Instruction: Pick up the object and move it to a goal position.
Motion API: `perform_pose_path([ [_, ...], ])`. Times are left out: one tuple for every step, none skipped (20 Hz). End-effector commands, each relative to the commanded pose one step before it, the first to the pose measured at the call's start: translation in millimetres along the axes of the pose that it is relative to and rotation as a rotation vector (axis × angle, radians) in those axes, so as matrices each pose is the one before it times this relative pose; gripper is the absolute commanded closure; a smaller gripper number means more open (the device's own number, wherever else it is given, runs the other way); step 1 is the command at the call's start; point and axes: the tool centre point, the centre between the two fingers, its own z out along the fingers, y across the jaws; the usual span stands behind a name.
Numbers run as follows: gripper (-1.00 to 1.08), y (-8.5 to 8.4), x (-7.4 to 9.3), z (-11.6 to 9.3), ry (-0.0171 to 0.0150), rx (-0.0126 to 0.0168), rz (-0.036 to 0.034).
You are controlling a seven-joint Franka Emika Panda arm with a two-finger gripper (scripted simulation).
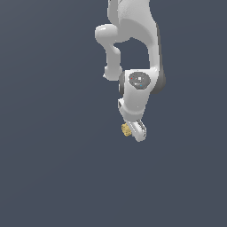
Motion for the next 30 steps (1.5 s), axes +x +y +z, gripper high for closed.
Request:
perform_pose_path([
  [1.08,-5.66,7.16,-22.05,0.00083,0.00021,0.00055],
  [1.08,-2.53,2.99,-9.38,0.00000,0.00000,0.00000],
  [1.08,-2.61,3.06,-9.59,0.00000,0.00000,0.00000],
  [1.08,-2.68,3.12,-9.76,0.00000,0.00000,0.00000],
  [1.08,-2.75,3.17,-9.89,0.00000,0.00000,0.00000],
  [1.08,-2.84,3.17,-9.83,0.00056,-0.00038,0.00011],
  [1.08,-2.81,3.19,-9.89,0.00000,0.00000,0.00000],
  [1.08,-2.82,3.16,-9.79,0.00000,0.00000,0.00000],
  [1.08,-2.83,3.14,-9.69,0.00000,0.00000,0.00000],
  [1.08,-2.84,3.12,-9.59,0.00000,0.00000,0.00000],
  [1.08,-2.84,3.09,-9.48,0.00000,0.00000,0.00000],
  [1.08,-2.81,3.02,-9.25,0.00000,0.00000,0.00000],
  [1.08,-2.83,2.51,-8.57,-0.00027,-0.00009,-0.00063],
  [1.08,-2.55,2.67,-8.10,0.00000,0.00000,0.00000],
  [1.08,-2.42,2.49,-7.54,0.00000,0.00000,0.00000],
  [1.08,-2.28,2.32,-6.99,0.00000,0.00000,0.00000],
  [1.08,-2.13,2.15,-6.45,0.00000,0.00000,0.00000],
  [1.08,-2.07,1.77,-5.87,-0.00045,0.00005,-0.00052],
  [1.08,-1.84,1.82,-5.43,0.00000,0.00000,0.00000],
  [1.08,-1.72,1.66,-4.93,0.00000,0.00000,0.00000],
  [1.08,-1.59,1.50,-4.43,0.00000,0.00000,0.00000],
  [1.08,-1.47,1.36,-3.97,0.00000,0.00000,0.00000],
  [1.08,-1.35,1.22,-3.57,0.00000,0.00000,0.00000],
  [1.08,-1.28,1.01,-3.15,-0.00055,0.00011,-0.00040],
  [1.08,-1.10,0.98,-2.85,0.00000,0.00000,0.00000],
  [1.08,-0.97,0.87,-2.51,0.00000,0.00000,0.00000],
  [1.08,-0.86,0.76,-2.18,0.00000,0.00000,0.00000],
  [1.08,-0.74,0.65,-1.86,0.00000,0.00000,0.00000],
  [1.08,-0.64,0.54,-1.54,0.00000,0.00000,0.00000],
  [1.08,-0.53,0.43,-1.23,0.00000,0.00000,0.00000],
])
